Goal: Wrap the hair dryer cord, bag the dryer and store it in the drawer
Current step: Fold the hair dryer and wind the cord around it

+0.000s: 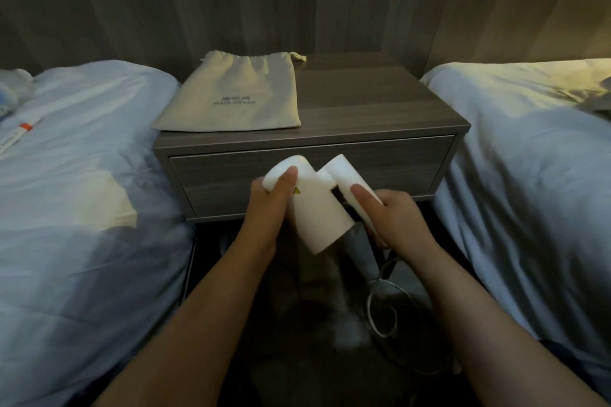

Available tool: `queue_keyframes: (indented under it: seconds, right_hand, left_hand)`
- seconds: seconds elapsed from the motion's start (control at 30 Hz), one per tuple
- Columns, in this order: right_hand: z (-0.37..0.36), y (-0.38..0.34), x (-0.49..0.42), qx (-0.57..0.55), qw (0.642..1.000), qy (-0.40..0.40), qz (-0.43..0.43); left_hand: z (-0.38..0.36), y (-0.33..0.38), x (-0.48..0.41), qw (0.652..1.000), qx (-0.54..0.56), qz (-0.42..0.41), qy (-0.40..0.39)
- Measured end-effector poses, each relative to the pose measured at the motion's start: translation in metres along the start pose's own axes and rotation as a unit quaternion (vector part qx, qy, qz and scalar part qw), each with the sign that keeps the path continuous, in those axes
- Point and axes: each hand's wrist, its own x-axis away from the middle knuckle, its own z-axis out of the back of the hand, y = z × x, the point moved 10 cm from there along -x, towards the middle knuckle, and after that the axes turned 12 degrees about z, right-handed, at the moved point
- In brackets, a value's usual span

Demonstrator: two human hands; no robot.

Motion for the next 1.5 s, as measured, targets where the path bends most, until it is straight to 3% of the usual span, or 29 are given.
queue_keyframes:
  seconds: [0.07,0.17,0.27,0.33,0.4,0.67,0.8,0.93,1.03,1.13,1.23,1.3,1.4,1.5]
  right_hand:
    - [0.020,-0.005,-0.004,0.088,0.996,0.001,0.031]
    - [0.034,-0.007,-0.005,0.239,0.969,-0.031,0.055]
    - [0.038,-0.002,-0.004,0.272,0.958,-0.067,0.062]
    - [0.039,0.000,-0.004,0.261,0.958,-0.096,0.065]
    - [0.037,-0.003,-0.002,0.248,0.958,-0.123,0.072]
    - [0.032,-0.002,0.000,0.179,0.968,-0.167,0.059]
    - [0.051,-0.002,-0.007,0.090,0.993,-0.061,0.042]
    - [0.070,-0.006,-0.010,-0.035,0.997,0.043,0.058]
    - [0.076,0.010,-0.017,-0.157,0.982,0.098,0.025]
    - [0.060,0.022,-0.024,-0.351,0.934,0.074,-0.012]
    - [0.053,0.020,-0.024,-0.447,0.893,0.054,-0.007]
    - [0.052,0.023,-0.025,-0.482,0.875,0.054,-0.001]
    - [0.049,0.027,-0.028,-0.475,0.877,0.068,0.004]
    - [0.043,0.028,-0.029,-0.460,0.884,0.087,0.004]
  left_hand:
    - [-0.003,0.025,0.003,0.977,-0.185,-0.110,0.004]
    - [-0.025,0.037,0.019,0.856,-0.441,-0.271,-0.016]
    - [-0.046,0.009,0.027,0.783,-0.551,-0.267,-0.114]
    - [-0.055,-0.006,0.030,0.735,-0.603,-0.277,-0.142]
    - [-0.060,-0.015,0.031,0.710,-0.627,-0.281,-0.154]
    - [-0.062,-0.012,0.042,0.721,-0.605,-0.292,-0.173]
    - [-0.059,-0.006,0.043,0.748,-0.571,-0.275,-0.198]
    - [-0.048,0.001,0.035,0.793,-0.525,-0.240,-0.197]
    - [-0.040,0.004,0.027,0.826,-0.488,-0.200,-0.198]
    - [-0.034,0.001,0.021,0.841,-0.473,-0.154,-0.213]
    - [-0.034,0.001,0.023,0.857,-0.439,-0.124,-0.240]
    - [-0.035,0.003,0.023,0.880,-0.390,-0.110,-0.249]
    - [-0.037,0.006,0.024,0.922,-0.249,-0.081,-0.286]
    - [-0.040,0.008,0.028,0.938,-0.120,-0.051,-0.322]
